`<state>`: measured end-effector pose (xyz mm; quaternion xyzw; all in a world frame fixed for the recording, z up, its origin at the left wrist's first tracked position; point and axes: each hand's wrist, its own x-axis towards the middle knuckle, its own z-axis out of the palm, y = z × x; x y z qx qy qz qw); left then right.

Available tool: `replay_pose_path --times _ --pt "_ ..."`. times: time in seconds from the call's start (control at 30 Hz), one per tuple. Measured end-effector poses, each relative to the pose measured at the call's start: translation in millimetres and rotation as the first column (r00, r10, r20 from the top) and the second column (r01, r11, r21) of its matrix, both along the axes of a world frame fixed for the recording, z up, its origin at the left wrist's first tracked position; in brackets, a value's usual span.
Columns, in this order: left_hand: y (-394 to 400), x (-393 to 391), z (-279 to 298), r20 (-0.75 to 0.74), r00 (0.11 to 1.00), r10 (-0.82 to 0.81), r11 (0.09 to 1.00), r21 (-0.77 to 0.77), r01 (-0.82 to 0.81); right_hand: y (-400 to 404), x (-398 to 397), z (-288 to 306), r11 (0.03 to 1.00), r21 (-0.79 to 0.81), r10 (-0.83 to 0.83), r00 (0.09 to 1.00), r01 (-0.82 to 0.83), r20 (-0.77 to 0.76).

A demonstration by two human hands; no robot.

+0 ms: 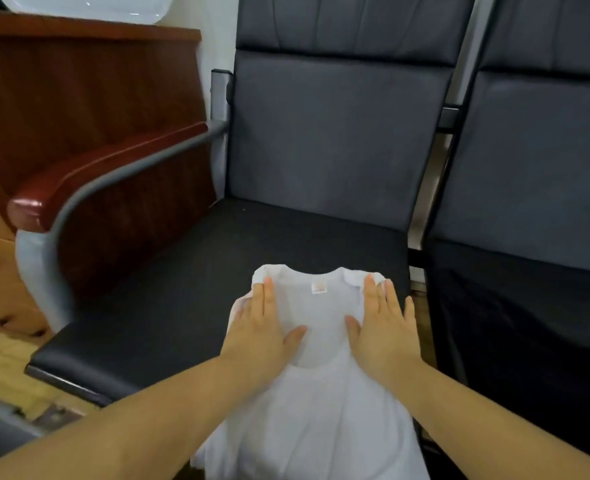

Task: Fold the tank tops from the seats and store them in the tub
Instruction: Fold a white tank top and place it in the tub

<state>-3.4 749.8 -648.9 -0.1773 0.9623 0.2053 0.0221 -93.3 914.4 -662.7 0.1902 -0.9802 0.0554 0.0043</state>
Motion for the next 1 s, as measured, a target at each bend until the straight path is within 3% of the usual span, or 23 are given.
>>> replay_pose_path --times 0.07,0.3,0.4,0.5,0.57,0.63,0.73,0.93,1.0 --pt "-9.7 -15.4 -11.6 0.004 1.0 -0.005 0.995 -0.101 0.005 -3.3 -22.4 -5.1 0.999 0.016 0.04 0.999 -0.04 -0.035" --pt "-50.4 -99.3 -27.6 -0.077 0.997 0.0 0.985 -0.169 -0.013 -19.2 -115.4 -11.2 0.98 0.081 0.19 0.97 -0.18 -0.149" --pt "-61.5 -134.0 -31.1 -0.132 0.991 -0.033 0.947 -0.322 -0.012 -29.4 -149.0 -18.3 0.987 0.024 0.158 0.962 -0.157 -0.224" --pt "-63.2 -156.9 -28.1 -0.164 0.986 -0.02 0.878 -0.475 -0.061 -39.6 -169.1 -22.6 0.992 -0.002 0.114 0.909 -0.125 -0.4" --pt "-61.1 -161.1 -24.3 -0.222 0.975 0.001 0.873 -0.475 -0.109 -43.3 -168.3 -21.7 0.989 -0.024 0.11 0.852 -0.143 -0.512" --pt "-58.8 -157.0 -22.4 -0.264 0.964 0.011 0.928 -0.357 -0.108 -43.4 -164.2 -17.4 0.981 -0.07 0.132 0.891 -0.18 -0.435" --pt "-56.2 -147.8 -17.3 -0.144 0.987 0.075 0.979 -0.178 -0.1 -40.9 -163.9 -13.2 0.99 -0.054 0.126 0.986 -0.133 -0.112" --pt "-40.3 -112.7 2.0 0.113 0.991 0.07 0.998 -0.01 -0.069 -21.7 -125.1 18.5 0.992 -0.089 0.099 0.981 -0.085 0.165" --pt "-28.4 -89.0 10.1 0.195 0.981 -0.006 0.999 -0.038 0.013 -12.2 -99.3 34.0 0.996 -0.055 0.085 0.953 -0.073 0.291"
